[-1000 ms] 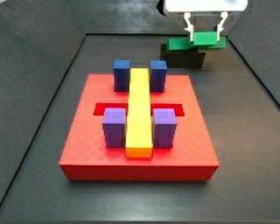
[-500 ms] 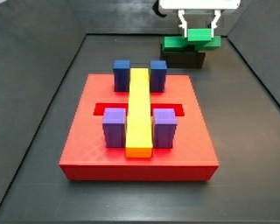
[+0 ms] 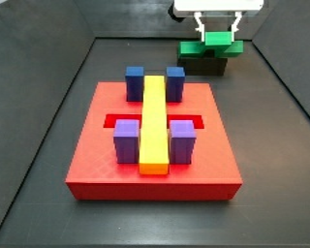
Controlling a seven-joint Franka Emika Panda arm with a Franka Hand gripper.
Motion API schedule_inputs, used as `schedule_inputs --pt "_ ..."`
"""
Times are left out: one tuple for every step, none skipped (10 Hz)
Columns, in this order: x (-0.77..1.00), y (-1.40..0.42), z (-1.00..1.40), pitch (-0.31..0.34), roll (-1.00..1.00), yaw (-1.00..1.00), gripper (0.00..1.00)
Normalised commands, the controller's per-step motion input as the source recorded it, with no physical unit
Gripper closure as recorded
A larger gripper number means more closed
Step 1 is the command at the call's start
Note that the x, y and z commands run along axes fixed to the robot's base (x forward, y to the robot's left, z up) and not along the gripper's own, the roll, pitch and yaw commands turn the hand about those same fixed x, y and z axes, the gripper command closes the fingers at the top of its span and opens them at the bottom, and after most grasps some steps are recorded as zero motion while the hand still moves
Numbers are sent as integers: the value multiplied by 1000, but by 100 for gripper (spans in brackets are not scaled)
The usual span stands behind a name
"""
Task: Pick up the green object. Move up. Place the green object on the fixture. Regrasp the green object. Move to above the board. Insert the green object.
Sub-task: Place the green object on the fixture, then regrasp the green object.
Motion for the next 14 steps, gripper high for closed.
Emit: schedule_inputs --pt "0 0 -154 97 383 -317 100" --pt "0 0 -211 49 346 -277 100" --pt "0 0 -257 0 83 -71 100" --pt "-31 0 -211 -6 6 -46 100" --pt "-80 6 -237 -51 0 -29 100" --pt "-106 17 -231 -49 0 -29 100" --pt "-140 40 -229 -37 40 -34 100" --pt "-80 43 -80 0 123 -89 100" --pt "-17 0 0 29 103 -103 100" --pt "0 -29 -11 0 23 0 100" --pt "-31 -169 -31 -37 143 0 100" --pt "0 0 0 0 0 0 0" --pt "106 329 560 0 -154 -71 0" --pt "109 226 454 0 -171 -77 0"
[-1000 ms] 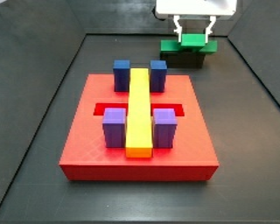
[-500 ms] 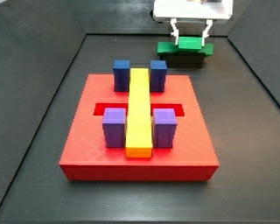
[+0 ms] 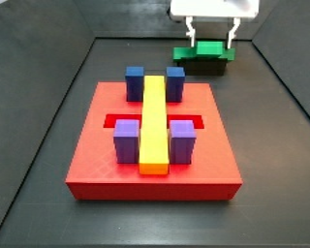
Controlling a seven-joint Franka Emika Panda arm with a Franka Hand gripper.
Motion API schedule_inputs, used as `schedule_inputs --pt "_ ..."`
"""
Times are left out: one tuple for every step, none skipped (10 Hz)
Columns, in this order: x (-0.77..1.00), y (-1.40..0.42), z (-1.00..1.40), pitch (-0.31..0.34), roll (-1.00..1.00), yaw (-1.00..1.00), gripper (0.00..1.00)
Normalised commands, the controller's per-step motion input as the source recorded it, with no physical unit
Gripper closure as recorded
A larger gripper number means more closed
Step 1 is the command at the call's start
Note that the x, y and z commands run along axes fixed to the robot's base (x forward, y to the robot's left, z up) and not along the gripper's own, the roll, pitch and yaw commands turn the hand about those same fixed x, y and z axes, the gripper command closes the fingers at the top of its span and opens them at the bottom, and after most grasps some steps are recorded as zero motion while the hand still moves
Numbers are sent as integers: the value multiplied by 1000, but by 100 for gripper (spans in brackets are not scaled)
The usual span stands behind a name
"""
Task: Pick up the green object. Move up. Place the green object on the fixture. Regrasp the green object. Move to above the board. Insert the green object.
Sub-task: Regrasp the green object.
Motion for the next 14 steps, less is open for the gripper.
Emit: schedule_inputs --pt "77 186 311 0 -106 -46 0" --pt "83 269 463 0 -131 -77 0" --pt "100 297 529 0 -29 -114 0" --pt "149 314 489 0 0 -174 0" --pt "0 326 251 -174 434 -263 0" --pt "23 174 46 -417 931 -286 0" --pt "26 146 0 -520 1000 -277 0" --pt "40 123 0 -540 1000 -246 0" --pt "37 126 -14 -526 1000 -206 0" --pt "43 129 -26 -500 1000 -160 0" --pt "49 134 -74 -451 1000 -83 0" --pt "37 183 -160 -411 917 -23 0" --pt "6 131 -163 -366 891 -9 0" --pt "0 0 -217 -257 923 0 0"
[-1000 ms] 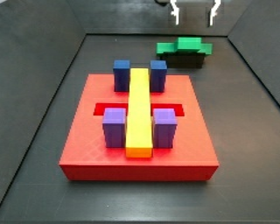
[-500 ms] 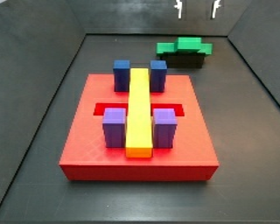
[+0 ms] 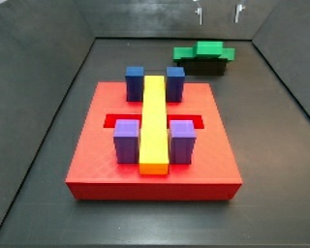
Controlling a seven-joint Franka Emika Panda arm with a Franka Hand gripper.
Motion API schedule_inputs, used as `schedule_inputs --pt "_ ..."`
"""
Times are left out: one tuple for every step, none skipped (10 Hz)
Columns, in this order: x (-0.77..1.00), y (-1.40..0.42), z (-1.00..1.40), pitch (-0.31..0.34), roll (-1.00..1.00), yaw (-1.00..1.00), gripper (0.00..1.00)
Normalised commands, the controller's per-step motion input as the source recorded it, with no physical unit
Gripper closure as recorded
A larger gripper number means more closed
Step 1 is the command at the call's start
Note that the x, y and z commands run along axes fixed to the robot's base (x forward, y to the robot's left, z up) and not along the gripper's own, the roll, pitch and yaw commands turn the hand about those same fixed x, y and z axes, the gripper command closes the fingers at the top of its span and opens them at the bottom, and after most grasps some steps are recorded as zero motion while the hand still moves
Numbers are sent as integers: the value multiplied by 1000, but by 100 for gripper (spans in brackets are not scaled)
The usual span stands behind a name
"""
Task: Pick up the green object. Move up. Place the green object on the fixture. Regrasp the green object. Move to above the board. Insert the green object.
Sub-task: Regrasp the green object.
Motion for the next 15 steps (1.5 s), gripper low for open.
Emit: schedule_inputs --pt "-126 0 -266 -146 1000 0 0" --pt "-149 0 -217 -94 1000 0 0" --pt "-157 0 -117 -60 1000 0 0" --pt "-203 0 -37 0 1000 0 0" --pt "-231 0 0 0 834 0 0" --pt "-217 0 9 0 700 0 0" --pt "-203 0 0 0 574 0 0" --pt "-191 -69 -143 0 391 29 0" --pt "-160 -114 -177 -23 346 103 0" --pt "-94 -146 -160 -66 274 189 0" --pt "0 -54 -43 -163 37 271 0" --pt "-257 140 280 -440 -260 449 0" --pt "-94 106 257 -606 -166 609 0" --pt "0 0 234 -603 0 731 0" --pt "-23 -40 271 -631 11 703 0"
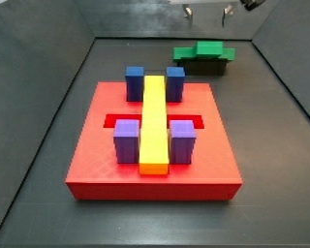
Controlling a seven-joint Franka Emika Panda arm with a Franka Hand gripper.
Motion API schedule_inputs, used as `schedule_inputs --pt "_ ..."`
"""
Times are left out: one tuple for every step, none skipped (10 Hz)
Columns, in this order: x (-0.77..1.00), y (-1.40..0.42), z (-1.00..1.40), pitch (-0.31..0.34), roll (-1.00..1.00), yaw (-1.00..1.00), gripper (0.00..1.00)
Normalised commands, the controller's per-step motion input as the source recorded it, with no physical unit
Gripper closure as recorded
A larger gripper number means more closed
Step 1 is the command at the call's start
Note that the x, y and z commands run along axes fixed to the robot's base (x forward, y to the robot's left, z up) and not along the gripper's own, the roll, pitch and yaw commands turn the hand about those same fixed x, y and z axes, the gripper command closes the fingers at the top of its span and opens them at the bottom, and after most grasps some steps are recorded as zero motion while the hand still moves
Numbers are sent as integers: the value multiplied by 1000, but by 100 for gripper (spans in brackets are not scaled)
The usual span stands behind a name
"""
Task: Pick up the green object. Move up. Place the green object on the fixture. Regrasp the green object. Move to above the board. Insert the green object.
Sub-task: Regrasp the green object.
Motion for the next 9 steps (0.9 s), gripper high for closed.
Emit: schedule_inputs --pt "0 -280 197 -686 443 471 0" --pt "0 -346 203 -623 694 406 0" --pt "3 -386 314 -494 880 369 0" --pt "0 -440 377 -340 820 300 0" --pt "20 -449 417 -246 834 243 0" --pt "0 -466 414 -180 840 180 0" --pt "-6 -463 480 -151 663 109 0" --pt "-11 -457 386 -120 666 97 0" --pt "0 -429 177 -40 634 80 0"
